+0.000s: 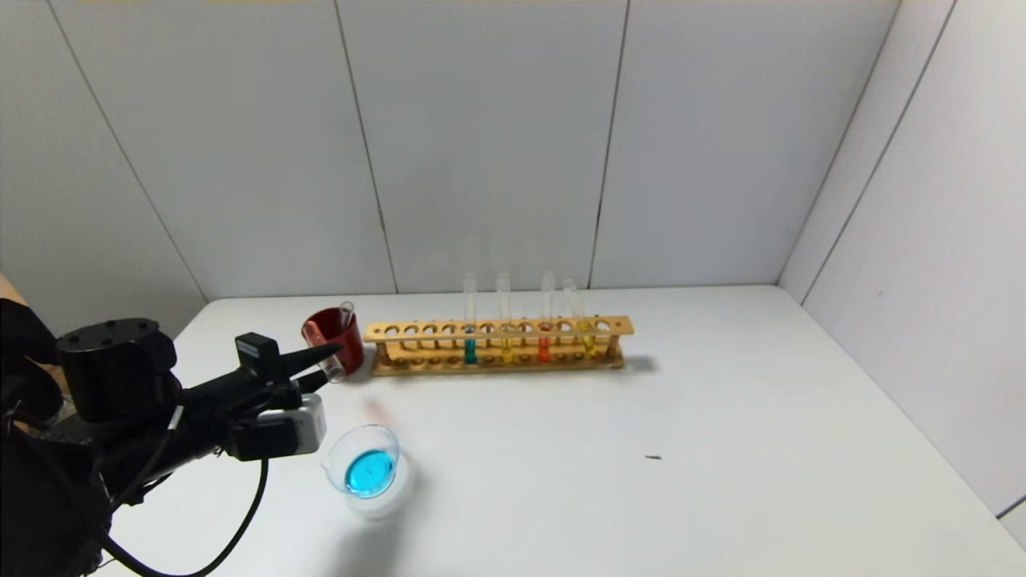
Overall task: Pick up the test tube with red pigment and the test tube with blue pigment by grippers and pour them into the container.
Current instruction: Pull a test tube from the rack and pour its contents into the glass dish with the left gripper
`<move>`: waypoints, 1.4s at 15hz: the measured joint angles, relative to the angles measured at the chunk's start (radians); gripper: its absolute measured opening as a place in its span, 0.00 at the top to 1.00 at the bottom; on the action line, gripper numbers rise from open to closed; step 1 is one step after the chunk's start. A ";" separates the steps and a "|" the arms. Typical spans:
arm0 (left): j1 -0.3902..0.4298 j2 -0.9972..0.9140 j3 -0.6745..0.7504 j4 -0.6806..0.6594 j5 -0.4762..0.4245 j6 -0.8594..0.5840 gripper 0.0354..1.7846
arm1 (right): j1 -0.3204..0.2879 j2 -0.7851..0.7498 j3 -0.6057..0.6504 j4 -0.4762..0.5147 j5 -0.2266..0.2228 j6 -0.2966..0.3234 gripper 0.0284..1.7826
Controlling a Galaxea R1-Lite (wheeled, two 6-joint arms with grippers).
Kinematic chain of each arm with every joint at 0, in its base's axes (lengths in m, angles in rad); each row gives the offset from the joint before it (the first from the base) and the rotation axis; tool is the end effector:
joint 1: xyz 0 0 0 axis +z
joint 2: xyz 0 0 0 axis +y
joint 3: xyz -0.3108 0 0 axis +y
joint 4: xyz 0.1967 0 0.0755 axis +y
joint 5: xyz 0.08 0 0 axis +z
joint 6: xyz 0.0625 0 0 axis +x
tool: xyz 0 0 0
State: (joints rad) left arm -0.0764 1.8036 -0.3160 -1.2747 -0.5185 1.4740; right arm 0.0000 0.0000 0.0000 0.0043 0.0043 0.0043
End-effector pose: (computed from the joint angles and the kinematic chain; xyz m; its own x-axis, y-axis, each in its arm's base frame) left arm 0.2913 -0.0534 0.0843 0.8087 -0.5589 -0.1835 0.2628 0.0641 0.9627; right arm 0.0284 0.0003 0.0749 1.0000 0.0043 -0.0043 -0.0043 1.0000 0.0043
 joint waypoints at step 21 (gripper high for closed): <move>0.017 0.148 -0.008 0.013 -0.040 0.362 0.85 | 0.000 0.000 0.000 0.000 0.000 0.000 0.02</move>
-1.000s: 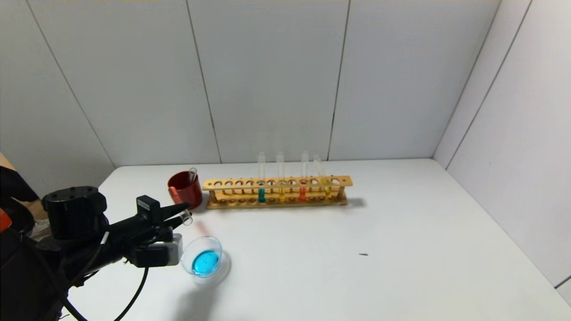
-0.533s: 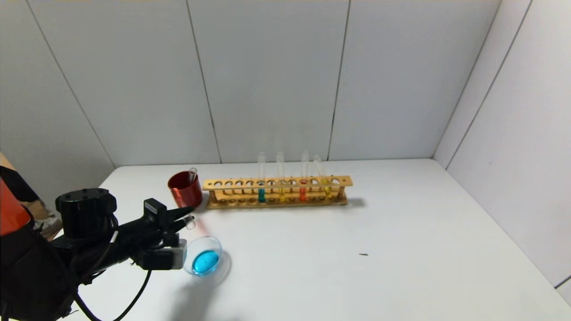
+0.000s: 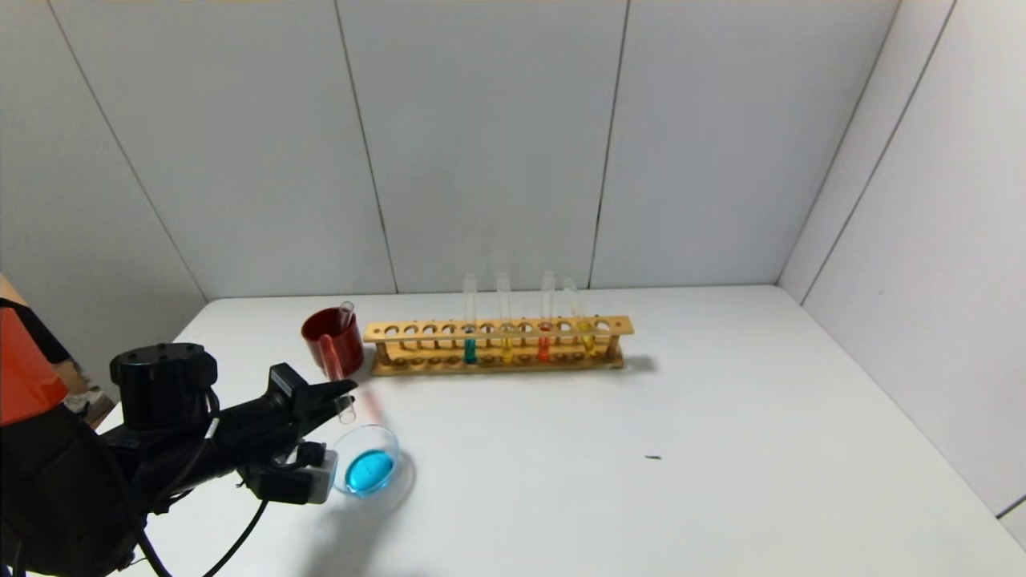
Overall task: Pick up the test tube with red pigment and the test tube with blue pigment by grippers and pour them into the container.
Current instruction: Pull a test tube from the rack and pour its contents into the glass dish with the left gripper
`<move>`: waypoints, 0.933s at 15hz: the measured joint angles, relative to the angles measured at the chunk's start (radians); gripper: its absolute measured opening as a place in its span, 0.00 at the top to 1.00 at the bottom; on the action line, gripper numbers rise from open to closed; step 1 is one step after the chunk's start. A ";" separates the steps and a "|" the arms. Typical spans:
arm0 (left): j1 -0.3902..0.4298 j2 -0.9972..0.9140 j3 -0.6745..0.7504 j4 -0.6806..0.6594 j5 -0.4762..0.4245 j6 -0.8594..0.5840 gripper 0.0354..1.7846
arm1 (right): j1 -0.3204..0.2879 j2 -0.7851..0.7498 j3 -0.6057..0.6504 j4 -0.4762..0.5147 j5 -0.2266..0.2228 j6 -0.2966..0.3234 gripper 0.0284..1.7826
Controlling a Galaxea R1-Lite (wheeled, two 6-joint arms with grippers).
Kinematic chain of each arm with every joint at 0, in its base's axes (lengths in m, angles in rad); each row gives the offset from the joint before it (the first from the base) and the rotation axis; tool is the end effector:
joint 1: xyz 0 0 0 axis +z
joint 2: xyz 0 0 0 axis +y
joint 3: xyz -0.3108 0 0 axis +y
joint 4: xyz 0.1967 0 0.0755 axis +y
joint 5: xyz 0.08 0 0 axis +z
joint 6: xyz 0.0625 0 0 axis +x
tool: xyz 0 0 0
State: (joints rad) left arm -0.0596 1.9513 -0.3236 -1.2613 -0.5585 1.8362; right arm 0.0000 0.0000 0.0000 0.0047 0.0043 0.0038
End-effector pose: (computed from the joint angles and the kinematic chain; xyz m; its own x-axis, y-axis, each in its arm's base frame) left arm 0.3013 -0.0512 0.0402 0.7588 -0.5761 -0.3038 0.2023 -0.2349 0.9507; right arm 0.0284 0.0003 0.0748 1.0000 0.0043 -0.0047 -0.0043 1.0000 0.0038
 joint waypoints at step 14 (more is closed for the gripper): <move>0.002 0.018 0.001 -0.006 0.000 0.159 0.85 | 0.000 0.000 0.000 0.000 0.000 0.000 0.02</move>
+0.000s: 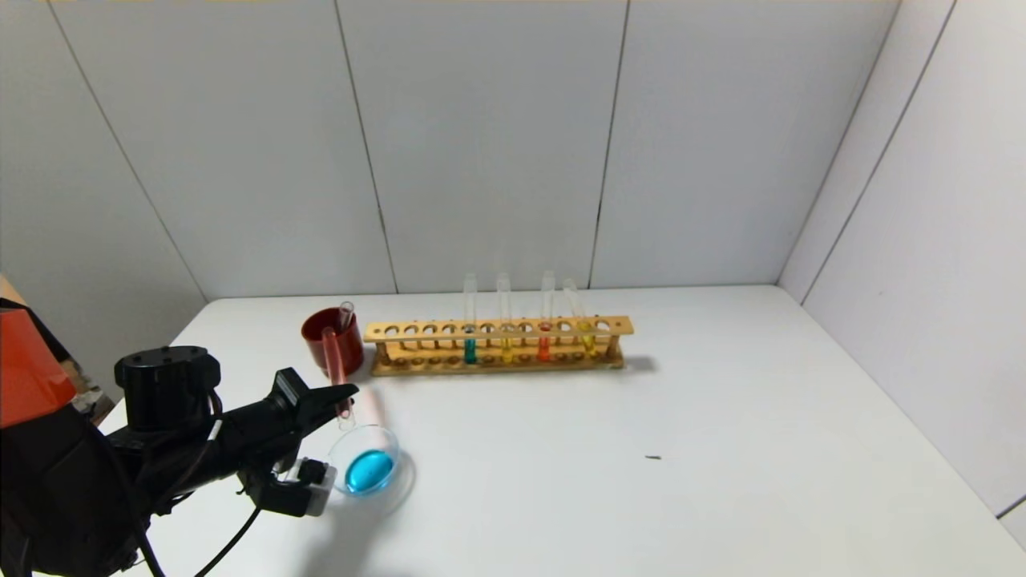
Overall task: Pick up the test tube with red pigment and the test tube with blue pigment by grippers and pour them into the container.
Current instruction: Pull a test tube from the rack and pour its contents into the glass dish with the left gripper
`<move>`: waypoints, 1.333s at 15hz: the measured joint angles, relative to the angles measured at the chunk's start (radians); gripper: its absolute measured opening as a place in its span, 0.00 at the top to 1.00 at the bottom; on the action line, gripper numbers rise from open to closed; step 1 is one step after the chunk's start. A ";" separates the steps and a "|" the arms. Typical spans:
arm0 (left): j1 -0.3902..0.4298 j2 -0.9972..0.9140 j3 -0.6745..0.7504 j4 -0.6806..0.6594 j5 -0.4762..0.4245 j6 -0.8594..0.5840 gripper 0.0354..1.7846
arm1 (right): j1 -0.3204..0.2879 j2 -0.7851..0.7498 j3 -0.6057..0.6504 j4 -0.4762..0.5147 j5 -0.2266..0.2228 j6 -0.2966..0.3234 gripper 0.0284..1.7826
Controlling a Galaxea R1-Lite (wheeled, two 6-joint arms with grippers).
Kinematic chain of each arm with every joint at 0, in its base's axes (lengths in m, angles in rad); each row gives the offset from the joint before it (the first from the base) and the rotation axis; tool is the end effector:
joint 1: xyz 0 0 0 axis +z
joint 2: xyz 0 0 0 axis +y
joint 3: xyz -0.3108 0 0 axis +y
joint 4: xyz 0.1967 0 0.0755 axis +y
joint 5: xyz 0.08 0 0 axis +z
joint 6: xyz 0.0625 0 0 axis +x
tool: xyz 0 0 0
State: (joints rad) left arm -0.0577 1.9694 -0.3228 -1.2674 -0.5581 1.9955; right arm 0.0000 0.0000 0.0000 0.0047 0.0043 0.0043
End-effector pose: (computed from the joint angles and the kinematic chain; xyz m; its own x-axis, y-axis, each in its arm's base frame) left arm 0.3022 -0.0506 0.0353 0.7562 -0.5741 -0.3140 0.1142 -0.3567 0.9272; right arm 0.0284 0.0003 0.0748 1.0000 0.0043 -0.0047 -0.0043 1.0000 0.0043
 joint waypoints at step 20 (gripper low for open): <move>0.000 0.022 0.010 -0.054 0.013 0.126 0.85 | 0.000 0.000 0.000 0.000 0.000 -0.001 0.02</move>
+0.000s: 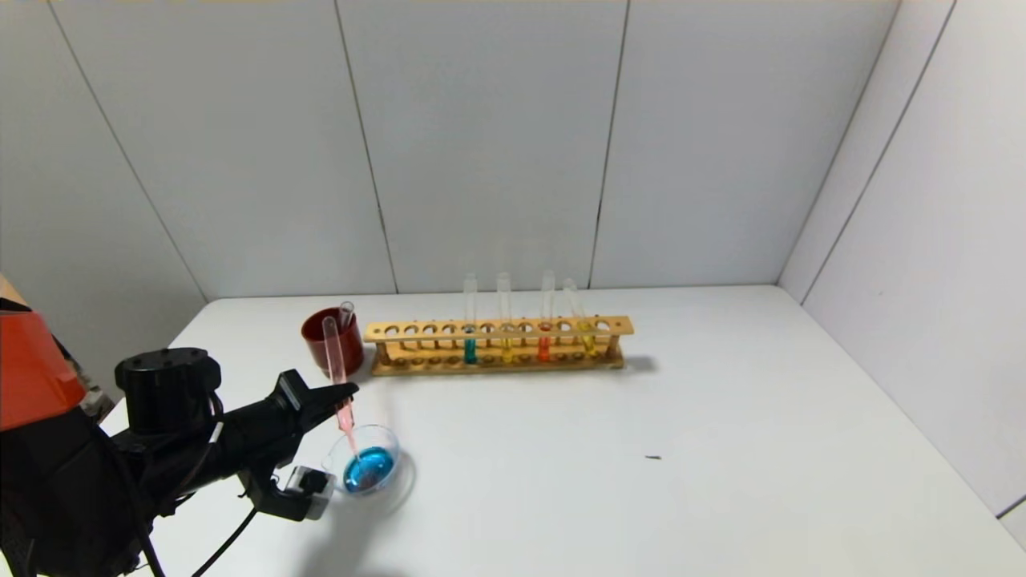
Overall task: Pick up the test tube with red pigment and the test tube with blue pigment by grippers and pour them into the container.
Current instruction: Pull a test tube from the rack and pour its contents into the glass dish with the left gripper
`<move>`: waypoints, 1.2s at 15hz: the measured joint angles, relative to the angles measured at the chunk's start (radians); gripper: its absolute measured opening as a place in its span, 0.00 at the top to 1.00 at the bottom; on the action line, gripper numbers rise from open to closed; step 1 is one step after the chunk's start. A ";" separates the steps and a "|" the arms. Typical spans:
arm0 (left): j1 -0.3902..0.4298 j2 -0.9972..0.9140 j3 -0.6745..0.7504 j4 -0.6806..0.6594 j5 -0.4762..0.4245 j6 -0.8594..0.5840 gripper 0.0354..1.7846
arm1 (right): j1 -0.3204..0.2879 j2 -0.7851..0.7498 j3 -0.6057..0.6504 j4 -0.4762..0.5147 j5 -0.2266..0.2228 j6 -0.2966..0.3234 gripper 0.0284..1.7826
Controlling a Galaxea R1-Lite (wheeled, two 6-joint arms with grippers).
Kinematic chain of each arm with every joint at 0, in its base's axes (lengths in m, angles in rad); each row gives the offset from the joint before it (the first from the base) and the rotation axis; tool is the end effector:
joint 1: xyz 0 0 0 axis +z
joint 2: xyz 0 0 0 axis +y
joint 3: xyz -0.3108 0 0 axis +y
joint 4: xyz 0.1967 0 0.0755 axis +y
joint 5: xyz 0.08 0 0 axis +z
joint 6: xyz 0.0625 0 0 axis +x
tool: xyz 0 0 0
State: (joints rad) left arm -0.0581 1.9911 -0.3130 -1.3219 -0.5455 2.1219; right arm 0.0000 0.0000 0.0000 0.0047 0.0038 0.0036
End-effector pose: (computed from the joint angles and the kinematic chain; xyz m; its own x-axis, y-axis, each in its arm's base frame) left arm 0.3035 -0.0501 0.0336 0.7697 -0.5645 -0.2981 0.0164 -0.4493 0.8932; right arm 0.0284 0.0002 0.0748 1.0000 0.0038 -0.0047 -0.0038 1.0000 0.0036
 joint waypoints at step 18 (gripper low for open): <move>-0.010 0.048 0.002 -0.198 -0.011 0.184 0.85 | 0.000 0.000 0.000 0.000 0.000 0.001 0.02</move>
State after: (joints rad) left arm -0.0677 2.0394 -0.3113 -1.5202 -0.5570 2.3062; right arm 0.0000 0.0000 0.0000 0.0047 0.0043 0.0043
